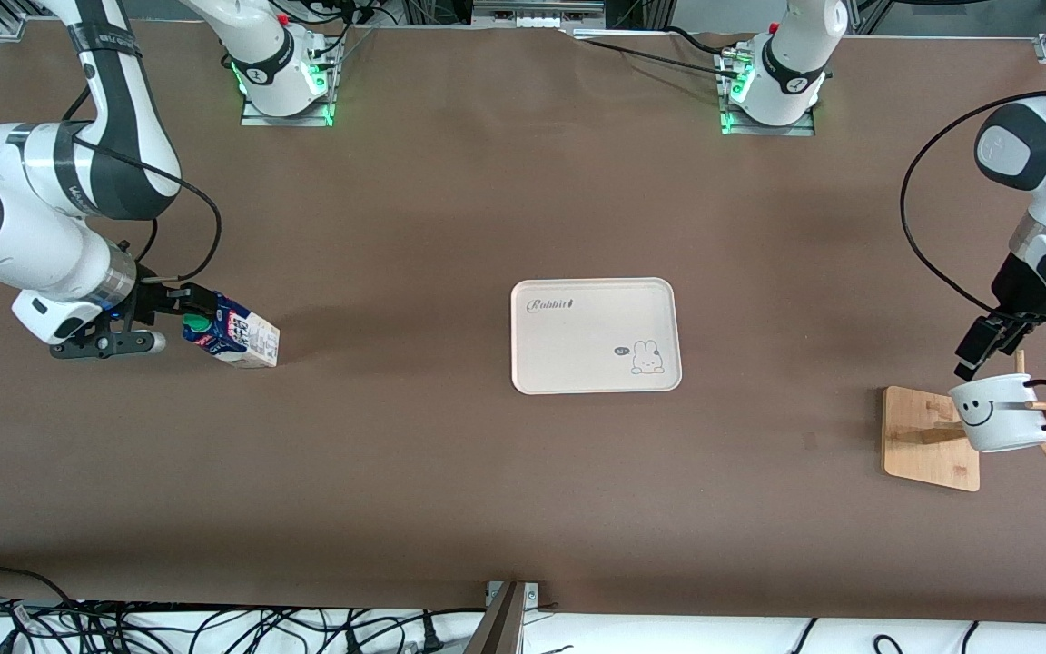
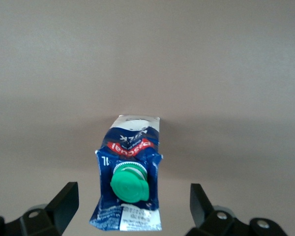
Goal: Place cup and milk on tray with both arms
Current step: 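Grasp the milk carton with the right gripper while the left gripper grasps the mug, then lift the carton toward the tray while the left gripper lifts the mug off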
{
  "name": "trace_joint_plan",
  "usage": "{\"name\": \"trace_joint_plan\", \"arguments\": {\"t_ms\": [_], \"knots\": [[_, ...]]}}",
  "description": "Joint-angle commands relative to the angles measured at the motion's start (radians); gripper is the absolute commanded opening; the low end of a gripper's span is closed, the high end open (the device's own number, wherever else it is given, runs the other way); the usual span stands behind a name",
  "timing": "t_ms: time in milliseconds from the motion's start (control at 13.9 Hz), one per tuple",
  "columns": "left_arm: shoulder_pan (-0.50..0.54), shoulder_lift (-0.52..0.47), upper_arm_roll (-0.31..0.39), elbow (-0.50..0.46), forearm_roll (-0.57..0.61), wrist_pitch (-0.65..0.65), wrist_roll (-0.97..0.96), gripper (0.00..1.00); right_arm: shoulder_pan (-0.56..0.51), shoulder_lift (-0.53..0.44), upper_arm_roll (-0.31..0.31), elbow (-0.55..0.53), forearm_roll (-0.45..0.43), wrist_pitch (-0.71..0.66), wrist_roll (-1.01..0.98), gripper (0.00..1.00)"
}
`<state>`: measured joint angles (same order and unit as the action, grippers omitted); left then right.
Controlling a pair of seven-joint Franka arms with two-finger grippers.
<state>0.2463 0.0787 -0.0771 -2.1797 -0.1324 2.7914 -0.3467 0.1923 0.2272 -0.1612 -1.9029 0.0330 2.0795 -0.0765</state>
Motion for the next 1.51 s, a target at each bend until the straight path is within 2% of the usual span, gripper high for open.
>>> {"name": "trace_joint_plan", "arguments": {"t_ms": [0,144,288,360,432,504,647,719,791,935,1007,1079,1151,1367,1439], "knots": [[0.002,0.048,-0.015,0.037,-0.091,0.06,-0.011,1.0,-0.016,-0.002,0.017,-0.06,0.021,0.079,0.011,1.0],[-0.004,0.127,-0.018,0.093,-0.104,0.153,-0.014,1.0,-0.016,0.007,0.017,-0.076,0.021,0.112,0.012,1.0],[-0.004,0.161,-0.039,0.129,-0.16,0.174,-0.008,1.0,-0.016,0.018,0.017,-0.079,0.022,0.114,0.012,0.97],[-0.004,0.161,-0.043,0.129,-0.164,0.175,-0.003,0.88,-0.016,0.018,0.017,-0.081,0.022,0.111,0.012,0.88],[-0.004,0.161,-0.043,0.129,-0.164,0.174,-0.003,0.67,-0.016,0.018,0.017,-0.079,0.021,0.103,0.011,0.7],[-0.004,0.161,-0.043,0.129,-0.164,0.174,-0.003,0.57,-0.014,0.018,0.017,-0.079,0.022,0.097,0.011,0.53],[-0.004,0.158,-0.043,0.129,-0.164,0.174,-0.001,0.42,-0.01,0.018,0.019,-0.073,0.021,0.093,0.011,0.34],[-0.004,0.156,-0.044,0.129,-0.164,0.174,-0.001,0.4,-0.008,0.017,0.019,-0.068,0.021,0.085,0.011,0.27],[-0.004,0.154,-0.044,0.129,-0.164,0.172,-0.003,0.3,-0.007,0.017,0.019,-0.061,0.021,0.083,0.011,0.26],[-0.004,0.15,-0.044,0.129,-0.162,0.171,-0.003,0.21,0.002,0.017,0.037,-0.009,0.022,0.041,0.018,0.26],[-0.005,0.144,-0.046,0.129,-0.159,0.166,-0.006,0.18,0.01,0.018,0.057,0.04,0.028,-0.022,0.056,0.26],[-0.005,0.135,-0.059,0.129,-0.154,0.157,-0.008,0.06,0.022,0.02,0.077,0.095,0.031,-0.088,0.099,0.26],[-0.004,0.122,-0.065,0.13,-0.15,0.124,-0.008,0.0,0.041,0.033,0.094,0.143,0.036,-0.139,0.151,0.26],[-0.005,0.081,-0.092,0.136,-0.144,0.031,0.008,0.0,0.131,0.061,0.162,0.238,0.122,-0.183,0.32,0.27],[-0.005,0.069,-0.093,0.141,-0.106,0.01,0.008,0.0,0.181,0.072,0.173,0.254,0.143,-0.182,0.409,0.27]]}}
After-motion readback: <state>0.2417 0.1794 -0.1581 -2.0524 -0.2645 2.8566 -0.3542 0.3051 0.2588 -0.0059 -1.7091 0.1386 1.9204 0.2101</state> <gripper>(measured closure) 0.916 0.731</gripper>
